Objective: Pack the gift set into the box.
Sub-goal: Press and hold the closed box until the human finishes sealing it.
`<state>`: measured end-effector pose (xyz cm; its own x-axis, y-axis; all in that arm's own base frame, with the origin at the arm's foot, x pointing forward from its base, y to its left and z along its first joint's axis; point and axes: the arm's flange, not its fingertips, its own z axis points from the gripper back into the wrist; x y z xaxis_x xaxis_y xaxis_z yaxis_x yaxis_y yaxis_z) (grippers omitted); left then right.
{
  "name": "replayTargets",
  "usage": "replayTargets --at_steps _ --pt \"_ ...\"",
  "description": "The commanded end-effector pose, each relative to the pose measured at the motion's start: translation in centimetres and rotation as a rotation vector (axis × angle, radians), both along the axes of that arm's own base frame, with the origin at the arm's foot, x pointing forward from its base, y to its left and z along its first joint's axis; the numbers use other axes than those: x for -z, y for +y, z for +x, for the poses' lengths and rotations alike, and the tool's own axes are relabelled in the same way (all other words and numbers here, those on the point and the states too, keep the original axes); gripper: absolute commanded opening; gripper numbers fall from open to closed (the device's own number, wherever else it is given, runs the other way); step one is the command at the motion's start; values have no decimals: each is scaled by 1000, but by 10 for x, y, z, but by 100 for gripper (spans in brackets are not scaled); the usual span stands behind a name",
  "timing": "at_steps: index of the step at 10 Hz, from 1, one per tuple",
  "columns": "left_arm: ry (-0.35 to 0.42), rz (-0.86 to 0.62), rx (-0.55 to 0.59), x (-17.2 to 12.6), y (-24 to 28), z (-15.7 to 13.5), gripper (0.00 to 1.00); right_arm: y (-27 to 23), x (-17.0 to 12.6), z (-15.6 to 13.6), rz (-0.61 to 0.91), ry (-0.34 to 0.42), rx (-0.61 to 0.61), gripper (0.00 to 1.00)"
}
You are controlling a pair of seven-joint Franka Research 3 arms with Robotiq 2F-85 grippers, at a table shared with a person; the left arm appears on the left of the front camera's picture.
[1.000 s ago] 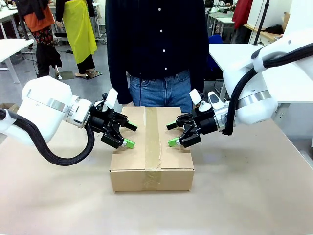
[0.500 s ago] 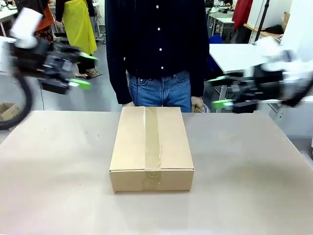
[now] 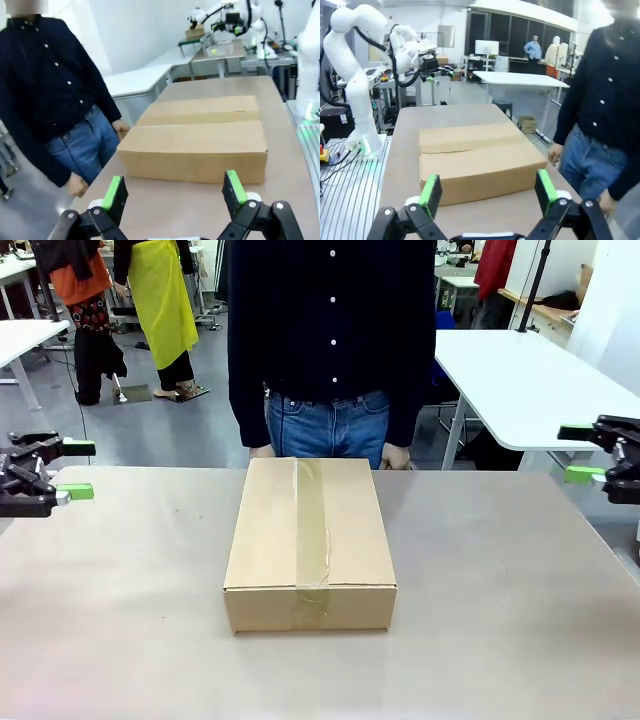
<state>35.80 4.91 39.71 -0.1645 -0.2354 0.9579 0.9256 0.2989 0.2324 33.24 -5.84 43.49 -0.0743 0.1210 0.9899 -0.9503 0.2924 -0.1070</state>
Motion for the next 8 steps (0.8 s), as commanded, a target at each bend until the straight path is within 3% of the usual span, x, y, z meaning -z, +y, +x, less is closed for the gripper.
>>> replayTargets --at_steps 1,8 --pt "-97 -5 64 -45 -19 -8 100 31 -23 -2 -31 -29 -44 100" --pt "-97 -5 64 -45 -19 -8 100 31 -23 -2 -31 -29 -44 100"
